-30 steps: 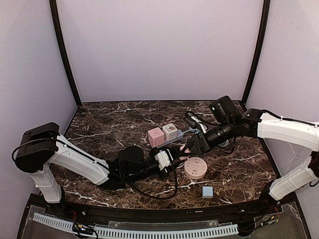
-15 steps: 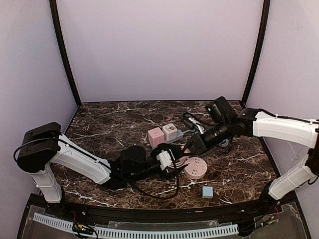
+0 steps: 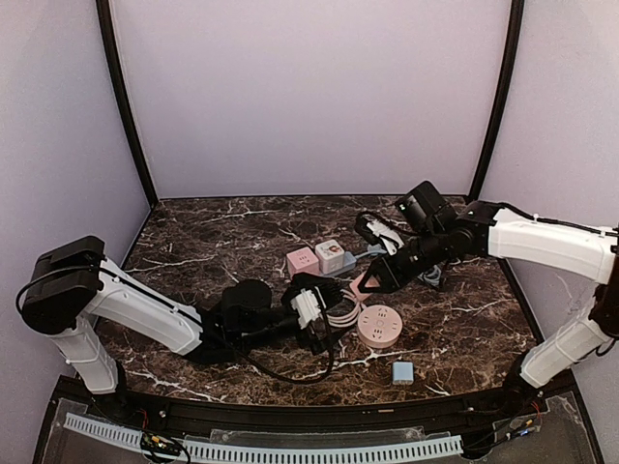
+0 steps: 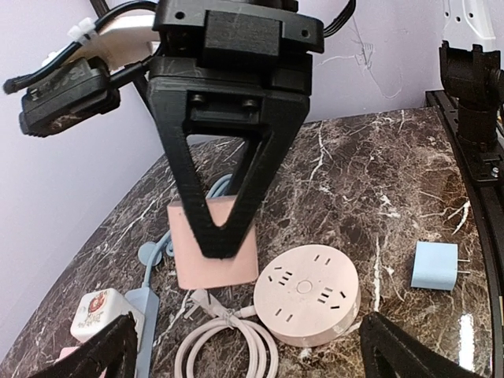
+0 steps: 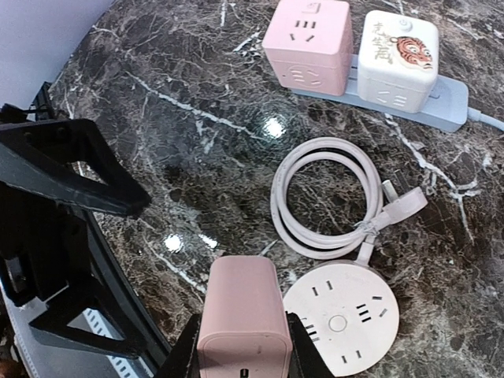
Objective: Insert the plug
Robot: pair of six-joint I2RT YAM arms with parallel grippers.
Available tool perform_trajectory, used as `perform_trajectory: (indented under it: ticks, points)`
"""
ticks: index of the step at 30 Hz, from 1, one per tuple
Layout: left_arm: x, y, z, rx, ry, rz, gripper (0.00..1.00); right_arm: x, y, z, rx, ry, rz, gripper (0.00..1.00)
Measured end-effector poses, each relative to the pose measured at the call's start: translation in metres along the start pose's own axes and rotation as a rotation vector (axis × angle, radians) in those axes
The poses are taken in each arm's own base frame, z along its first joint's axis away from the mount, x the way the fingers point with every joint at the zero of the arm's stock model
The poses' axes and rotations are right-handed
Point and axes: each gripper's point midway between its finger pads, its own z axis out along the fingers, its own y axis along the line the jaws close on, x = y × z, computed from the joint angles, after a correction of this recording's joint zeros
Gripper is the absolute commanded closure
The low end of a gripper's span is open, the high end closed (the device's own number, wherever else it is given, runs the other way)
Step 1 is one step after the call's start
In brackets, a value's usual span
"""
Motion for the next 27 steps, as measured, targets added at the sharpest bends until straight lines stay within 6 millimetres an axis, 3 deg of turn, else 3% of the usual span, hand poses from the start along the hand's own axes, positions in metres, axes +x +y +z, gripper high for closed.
perform_trajectory:
  ticks: [14, 20, 27]
  points:
    - [0.044, 0.036, -0.028, -0.094, 0.093, -0.101, 0.01, -0.013, -0.030, 0.009, 0.166, 0.026, -0.093, 1.00]
    - [0.048, 0.062, -0.040, -0.164, 0.098, -0.147, 0.01, -0.020, -0.039, 0.010, 0.223, 0.039, -0.133, 1.00]
    - [0.056, 0.083, -0.054, -0.216, 0.105, -0.190, 0.01, -0.011, -0.041, 0.022, 0.281, 0.128, -0.187, 1.00]
